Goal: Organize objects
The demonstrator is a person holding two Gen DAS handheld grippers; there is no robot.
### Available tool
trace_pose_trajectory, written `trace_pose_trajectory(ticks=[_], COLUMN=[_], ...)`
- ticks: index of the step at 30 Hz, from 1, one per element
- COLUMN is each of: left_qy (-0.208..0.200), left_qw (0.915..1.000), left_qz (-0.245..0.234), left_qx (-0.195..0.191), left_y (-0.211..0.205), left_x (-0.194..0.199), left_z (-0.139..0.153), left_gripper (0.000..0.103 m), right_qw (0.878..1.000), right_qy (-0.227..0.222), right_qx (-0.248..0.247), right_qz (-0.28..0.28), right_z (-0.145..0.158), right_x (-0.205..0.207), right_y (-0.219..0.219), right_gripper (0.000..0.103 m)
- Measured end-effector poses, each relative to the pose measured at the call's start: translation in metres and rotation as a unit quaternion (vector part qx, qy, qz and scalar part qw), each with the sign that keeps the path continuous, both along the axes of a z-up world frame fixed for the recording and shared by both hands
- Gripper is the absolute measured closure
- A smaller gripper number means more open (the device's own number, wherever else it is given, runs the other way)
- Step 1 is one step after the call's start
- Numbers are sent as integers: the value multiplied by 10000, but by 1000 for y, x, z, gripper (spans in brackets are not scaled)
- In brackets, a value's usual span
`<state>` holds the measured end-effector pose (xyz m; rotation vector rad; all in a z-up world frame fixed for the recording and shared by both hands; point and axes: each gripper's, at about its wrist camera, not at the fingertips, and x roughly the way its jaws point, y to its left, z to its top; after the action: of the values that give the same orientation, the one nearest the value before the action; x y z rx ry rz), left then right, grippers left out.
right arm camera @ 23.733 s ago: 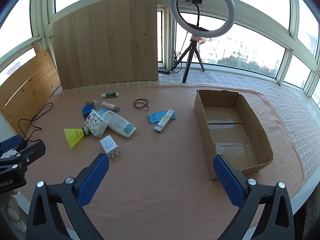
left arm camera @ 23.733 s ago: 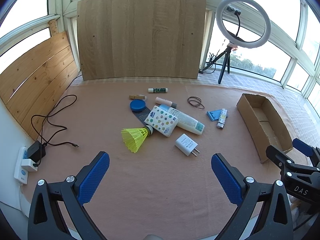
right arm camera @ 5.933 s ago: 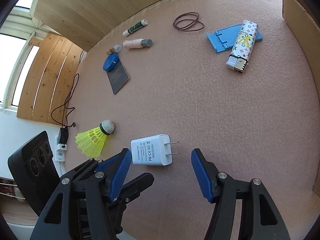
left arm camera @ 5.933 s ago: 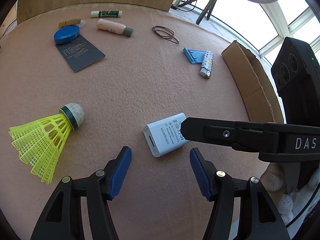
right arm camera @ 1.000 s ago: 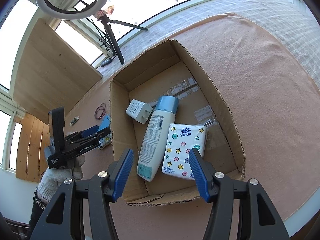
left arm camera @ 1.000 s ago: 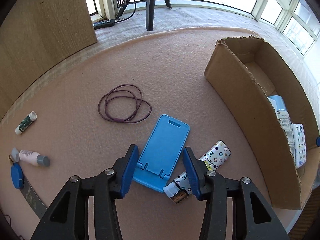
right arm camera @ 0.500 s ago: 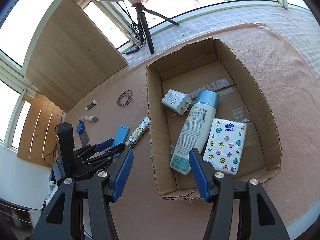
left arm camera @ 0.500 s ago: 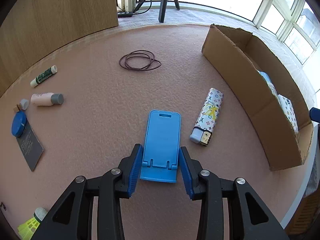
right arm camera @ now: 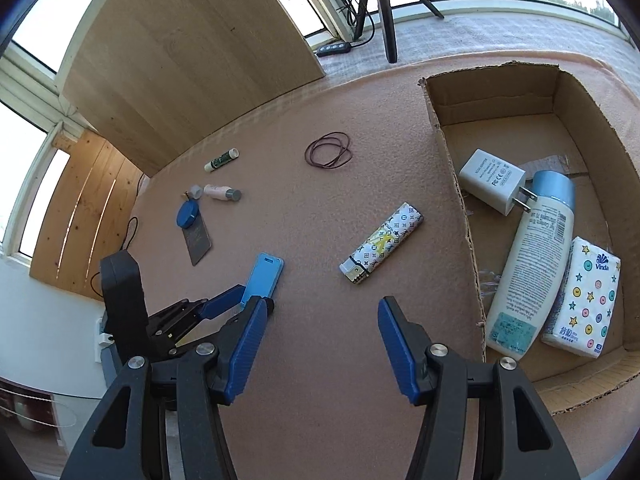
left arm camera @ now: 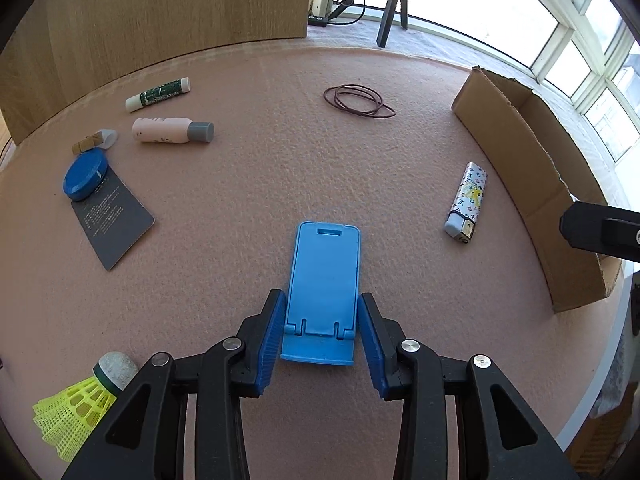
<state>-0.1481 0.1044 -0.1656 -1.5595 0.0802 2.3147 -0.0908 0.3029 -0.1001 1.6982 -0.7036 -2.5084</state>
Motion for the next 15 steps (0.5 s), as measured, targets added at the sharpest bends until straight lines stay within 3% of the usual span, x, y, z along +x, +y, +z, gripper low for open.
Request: trace_pose_trajectory(ticks=[4, 11, 15], left_qy=[-83, -166, -203], left_qw=[9998, 9991, 9986], left_qz=[21, -10, -63], left_qx=[171, 389, 484], left_y=[-10, -21, -24], left_x=[4, 8, 7], left_z=[3, 3, 4], left_gripper=[44, 43, 43], right_qw=[9993, 9933, 9893], right_qy=[-274, -691, -791], right_qx=[166, 322, 722], right_qz=[-208, -867, -991], right_z=[-20, -49, -56], right_x=[-21, -47, -57], right_y=[-7, 5, 3], right_gripper=[49, 49, 49])
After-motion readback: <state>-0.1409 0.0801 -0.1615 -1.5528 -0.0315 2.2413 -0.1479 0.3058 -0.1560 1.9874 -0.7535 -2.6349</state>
